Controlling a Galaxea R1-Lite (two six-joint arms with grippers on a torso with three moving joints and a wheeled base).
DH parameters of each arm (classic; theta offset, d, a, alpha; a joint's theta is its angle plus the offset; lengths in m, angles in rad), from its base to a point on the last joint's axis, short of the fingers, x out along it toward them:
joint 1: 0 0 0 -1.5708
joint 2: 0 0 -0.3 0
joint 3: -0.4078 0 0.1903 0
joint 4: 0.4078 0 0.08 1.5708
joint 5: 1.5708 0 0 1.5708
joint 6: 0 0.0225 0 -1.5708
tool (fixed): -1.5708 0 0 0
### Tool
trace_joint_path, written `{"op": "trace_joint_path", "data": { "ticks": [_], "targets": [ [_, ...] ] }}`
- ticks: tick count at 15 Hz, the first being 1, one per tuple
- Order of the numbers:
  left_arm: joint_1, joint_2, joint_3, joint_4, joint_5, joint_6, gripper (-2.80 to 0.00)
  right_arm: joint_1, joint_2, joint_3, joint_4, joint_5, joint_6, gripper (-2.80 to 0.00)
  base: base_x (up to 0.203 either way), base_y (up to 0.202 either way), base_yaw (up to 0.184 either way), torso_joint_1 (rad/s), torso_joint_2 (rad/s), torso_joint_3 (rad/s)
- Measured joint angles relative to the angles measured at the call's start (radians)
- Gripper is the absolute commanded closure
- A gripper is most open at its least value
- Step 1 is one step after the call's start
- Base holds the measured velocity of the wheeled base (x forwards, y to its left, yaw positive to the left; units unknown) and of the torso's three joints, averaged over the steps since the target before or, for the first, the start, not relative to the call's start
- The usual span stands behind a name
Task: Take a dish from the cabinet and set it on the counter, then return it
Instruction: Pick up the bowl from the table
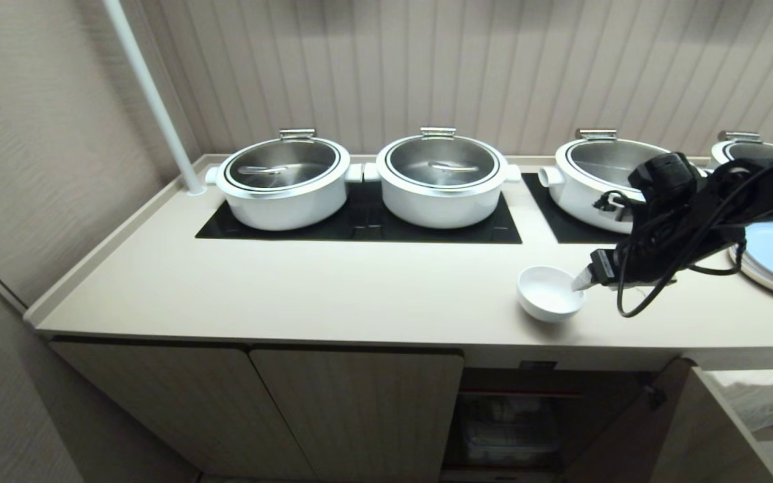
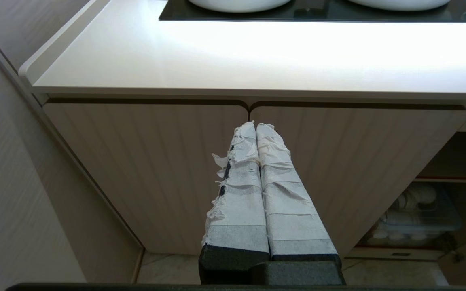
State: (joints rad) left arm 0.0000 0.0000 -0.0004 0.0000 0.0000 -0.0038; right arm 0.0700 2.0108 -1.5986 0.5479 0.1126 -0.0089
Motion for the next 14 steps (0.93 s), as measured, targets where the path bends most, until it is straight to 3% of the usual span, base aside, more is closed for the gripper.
{"op": "trace_joint_path", "data": {
  "ticks": [14],
  "targets": [
    [0.0,0.0,0.0,0.0,0.0,0.0,0.0,0.003,0.112,-0.021,-0.021,-0.057,0.023,-2.8,0.0,0.0,0.0,0.0,0.0,0.0]
  ]
}}
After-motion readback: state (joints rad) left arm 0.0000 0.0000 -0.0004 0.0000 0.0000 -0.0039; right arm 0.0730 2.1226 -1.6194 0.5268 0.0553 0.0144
